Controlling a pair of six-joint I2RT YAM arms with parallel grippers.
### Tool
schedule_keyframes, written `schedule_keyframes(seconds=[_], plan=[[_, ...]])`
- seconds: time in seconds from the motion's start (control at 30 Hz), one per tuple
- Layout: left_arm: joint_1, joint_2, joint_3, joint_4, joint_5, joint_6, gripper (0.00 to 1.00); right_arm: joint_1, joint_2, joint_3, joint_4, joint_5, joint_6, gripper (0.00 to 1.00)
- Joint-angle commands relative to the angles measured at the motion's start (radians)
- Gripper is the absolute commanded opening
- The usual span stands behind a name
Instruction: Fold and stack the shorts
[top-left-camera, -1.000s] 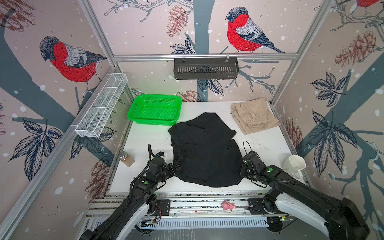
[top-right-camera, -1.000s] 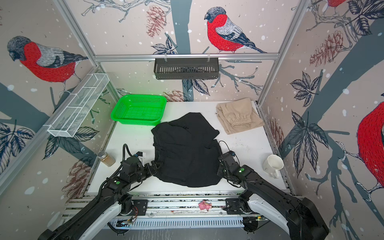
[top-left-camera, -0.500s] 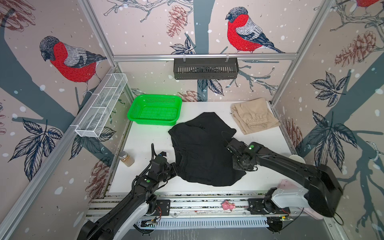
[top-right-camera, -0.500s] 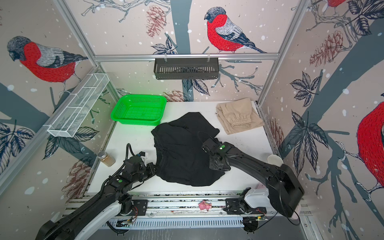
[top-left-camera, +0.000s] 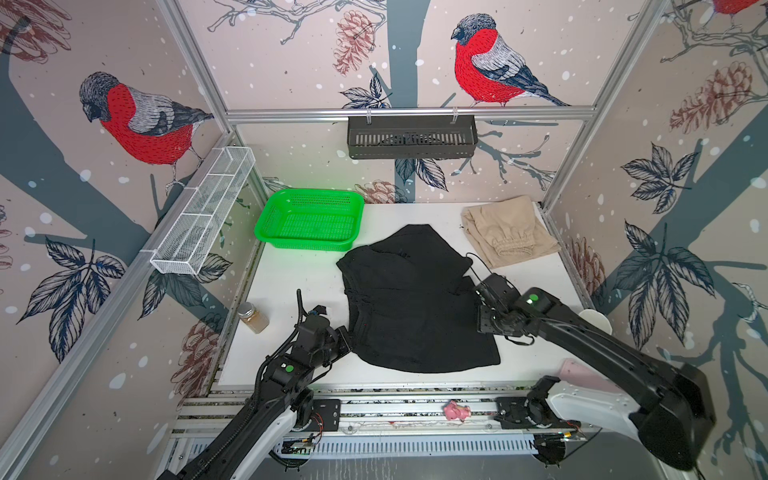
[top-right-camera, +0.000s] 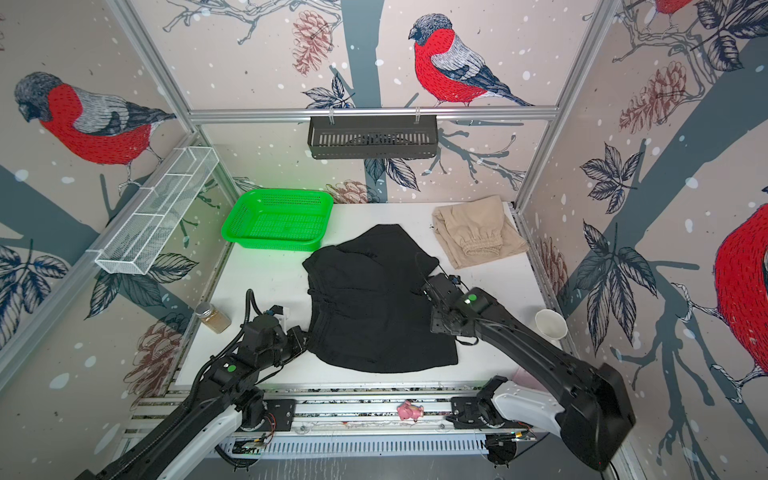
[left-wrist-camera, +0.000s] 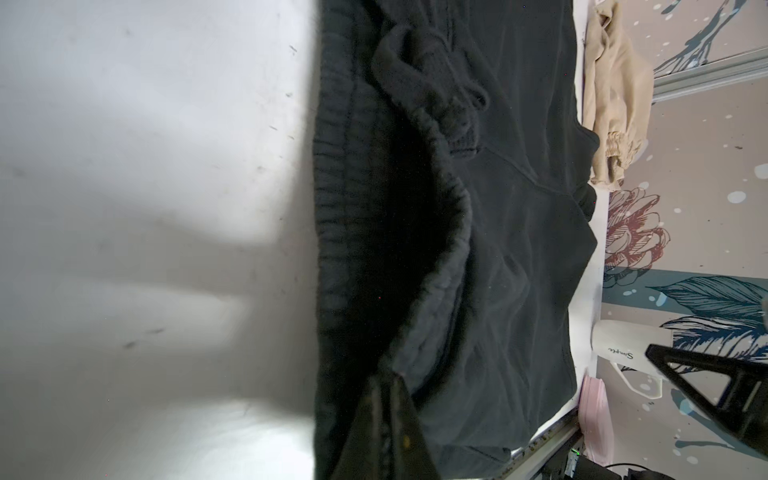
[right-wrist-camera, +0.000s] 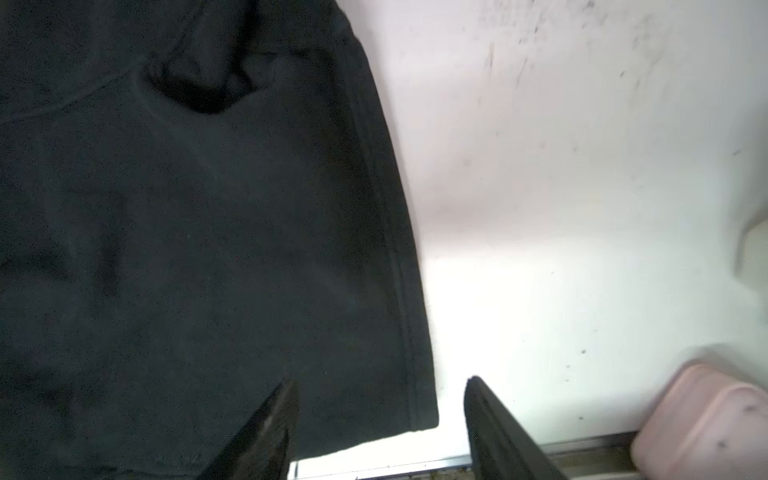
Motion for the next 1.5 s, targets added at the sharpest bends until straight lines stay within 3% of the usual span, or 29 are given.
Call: schedule_keyframes(seconds=[0.0, 0.13, 0.43, 0.57, 0.77, 0.83, 0.93, 1.13, 1.47], plan=[[-0.002, -0.011, 0.010, -0.024, -0.034, -0.028, 0.00, -0.002, -0.107, -0.149, 0.086, -0.125, 0.130, 0.65], [-0.002, -0.005, 0.015, -0.025, -0.031, -0.027, 0.00, 0.019, -0.201, -0.267, 0.127, -0.167, 0.233, 0.65], [-0.002, -0.042, 0.033, -0.049, -0.047, -0.026, 0.00, 0.143, -0.325, -0.371, 0.206, -0.161, 0.481, 0.69], [-0.002, -0.058, 0.048, -0.071, -0.062, -0.020, 0.00, 0.143, -0.340, -0.423, 0.203, -0.161, 0.510, 0.74], [-0.002, -0.079, 0.052, -0.079, -0.069, -0.015, 0.00, 0.138, -0.387, -0.458, 0.184, -0.064, 0.513, 0.74], [-0.002, -0.092, 0.048, -0.076, -0.069, -0.010, 0.00, 0.135, -0.413, -0.492, 0.252, -0.039, 0.530, 0.70], [-0.002, -0.128, 0.047, -0.076, -0.079, -0.003, 0.00, 0.132, -0.443, -0.514, 0.296, 0.005, 0.540, 0.55], [-0.002, -0.163, 0.086, -0.080, -0.106, 0.008, 0.00, 0.134, -0.473, -0.384, 0.161, 0.158, 0.471, 0.04], [-0.002, -0.018, 0.442, -0.293, -0.166, 0.156, 0.00, 0.168, -0.286, 0.134, -0.140, 0.483, 0.202, 0.02]])
